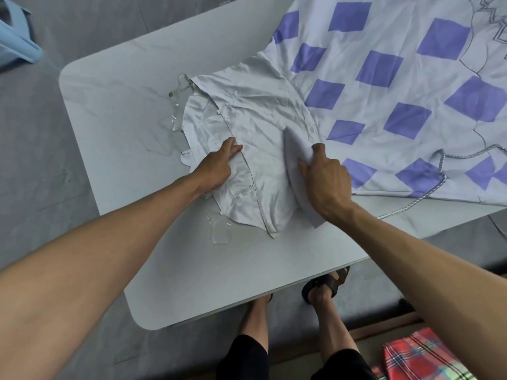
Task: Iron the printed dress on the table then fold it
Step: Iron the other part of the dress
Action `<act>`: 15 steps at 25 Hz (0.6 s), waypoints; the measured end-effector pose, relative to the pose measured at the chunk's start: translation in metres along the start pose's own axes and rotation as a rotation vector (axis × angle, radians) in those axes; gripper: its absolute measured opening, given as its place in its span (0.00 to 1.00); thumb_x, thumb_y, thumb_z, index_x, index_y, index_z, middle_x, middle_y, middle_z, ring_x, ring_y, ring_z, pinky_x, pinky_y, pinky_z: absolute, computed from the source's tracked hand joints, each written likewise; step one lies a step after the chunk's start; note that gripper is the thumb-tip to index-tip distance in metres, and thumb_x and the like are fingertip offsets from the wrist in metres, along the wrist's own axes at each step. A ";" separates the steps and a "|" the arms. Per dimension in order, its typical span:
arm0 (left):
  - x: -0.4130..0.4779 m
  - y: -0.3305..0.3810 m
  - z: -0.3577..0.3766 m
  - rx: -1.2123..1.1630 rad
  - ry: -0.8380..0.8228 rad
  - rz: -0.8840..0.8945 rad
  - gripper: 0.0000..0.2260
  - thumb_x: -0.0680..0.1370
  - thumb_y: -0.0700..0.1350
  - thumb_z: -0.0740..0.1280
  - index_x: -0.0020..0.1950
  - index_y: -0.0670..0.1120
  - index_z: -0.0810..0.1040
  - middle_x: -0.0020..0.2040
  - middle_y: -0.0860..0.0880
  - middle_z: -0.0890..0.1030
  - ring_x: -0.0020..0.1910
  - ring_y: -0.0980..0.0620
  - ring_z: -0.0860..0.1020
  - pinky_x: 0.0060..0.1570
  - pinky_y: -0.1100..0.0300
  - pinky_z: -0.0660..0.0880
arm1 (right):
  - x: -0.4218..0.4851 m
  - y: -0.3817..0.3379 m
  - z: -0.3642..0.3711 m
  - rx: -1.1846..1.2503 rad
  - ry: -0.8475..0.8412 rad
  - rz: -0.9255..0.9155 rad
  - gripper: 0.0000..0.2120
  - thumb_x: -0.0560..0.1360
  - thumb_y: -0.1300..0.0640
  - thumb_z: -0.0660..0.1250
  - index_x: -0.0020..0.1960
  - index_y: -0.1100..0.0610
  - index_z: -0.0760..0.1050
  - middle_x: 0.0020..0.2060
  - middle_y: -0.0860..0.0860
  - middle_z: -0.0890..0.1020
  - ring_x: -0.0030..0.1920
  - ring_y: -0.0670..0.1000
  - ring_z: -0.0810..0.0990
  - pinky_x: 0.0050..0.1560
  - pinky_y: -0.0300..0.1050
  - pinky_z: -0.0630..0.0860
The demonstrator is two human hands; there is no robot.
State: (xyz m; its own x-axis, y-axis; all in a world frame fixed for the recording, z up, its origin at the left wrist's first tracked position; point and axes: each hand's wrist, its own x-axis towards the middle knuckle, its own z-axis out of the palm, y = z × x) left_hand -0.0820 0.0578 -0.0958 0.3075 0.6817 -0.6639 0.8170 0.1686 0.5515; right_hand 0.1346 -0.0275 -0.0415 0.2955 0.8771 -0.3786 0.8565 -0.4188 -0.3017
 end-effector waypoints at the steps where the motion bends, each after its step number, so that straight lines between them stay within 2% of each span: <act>1: 0.000 -0.001 0.001 -0.001 0.000 0.001 0.36 0.72 0.27 0.51 0.78 0.48 0.51 0.76 0.57 0.64 0.73 0.54 0.64 0.53 0.66 0.62 | 0.003 0.001 0.003 -0.008 -0.007 0.001 0.16 0.81 0.50 0.56 0.64 0.59 0.64 0.49 0.63 0.80 0.49 0.65 0.78 0.41 0.51 0.66; 7: 0.005 -0.007 0.002 -0.032 -0.010 -0.018 0.36 0.71 0.26 0.51 0.78 0.48 0.53 0.75 0.59 0.64 0.72 0.55 0.65 0.41 0.74 0.64 | -0.024 -0.019 0.032 0.032 -0.104 -0.066 0.16 0.82 0.50 0.55 0.64 0.58 0.63 0.47 0.61 0.81 0.46 0.64 0.79 0.40 0.50 0.67; 10: 0.008 -0.008 0.004 -0.121 0.031 -0.046 0.36 0.71 0.26 0.51 0.78 0.45 0.52 0.74 0.57 0.68 0.74 0.57 0.61 0.51 0.72 0.64 | -0.044 -0.034 0.045 0.055 -0.162 -0.093 0.17 0.82 0.49 0.55 0.65 0.58 0.63 0.47 0.60 0.81 0.46 0.63 0.79 0.39 0.49 0.64; 12: 0.008 -0.008 0.003 -0.212 0.076 -0.087 0.36 0.72 0.25 0.51 0.78 0.45 0.52 0.72 0.55 0.71 0.68 0.58 0.66 0.45 0.74 0.67 | -0.052 -0.039 0.046 0.067 -0.205 -0.110 0.16 0.81 0.49 0.55 0.64 0.57 0.63 0.46 0.60 0.81 0.46 0.63 0.78 0.39 0.48 0.63; 15: 0.003 -0.007 -0.001 -0.271 0.130 -0.095 0.35 0.72 0.26 0.51 0.78 0.47 0.55 0.71 0.55 0.72 0.61 0.56 0.72 0.35 0.71 0.68 | -0.054 -0.036 0.032 0.077 -0.222 -0.143 0.16 0.81 0.47 0.56 0.64 0.56 0.64 0.46 0.59 0.81 0.45 0.63 0.78 0.38 0.49 0.64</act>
State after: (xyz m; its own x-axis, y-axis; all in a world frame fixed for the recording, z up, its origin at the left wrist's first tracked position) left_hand -0.0870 0.0594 -0.1008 0.1568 0.7359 -0.6587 0.6739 0.4079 0.6160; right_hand 0.0746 -0.0671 -0.0380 0.0672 0.8592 -0.5072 0.8454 -0.3190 -0.4283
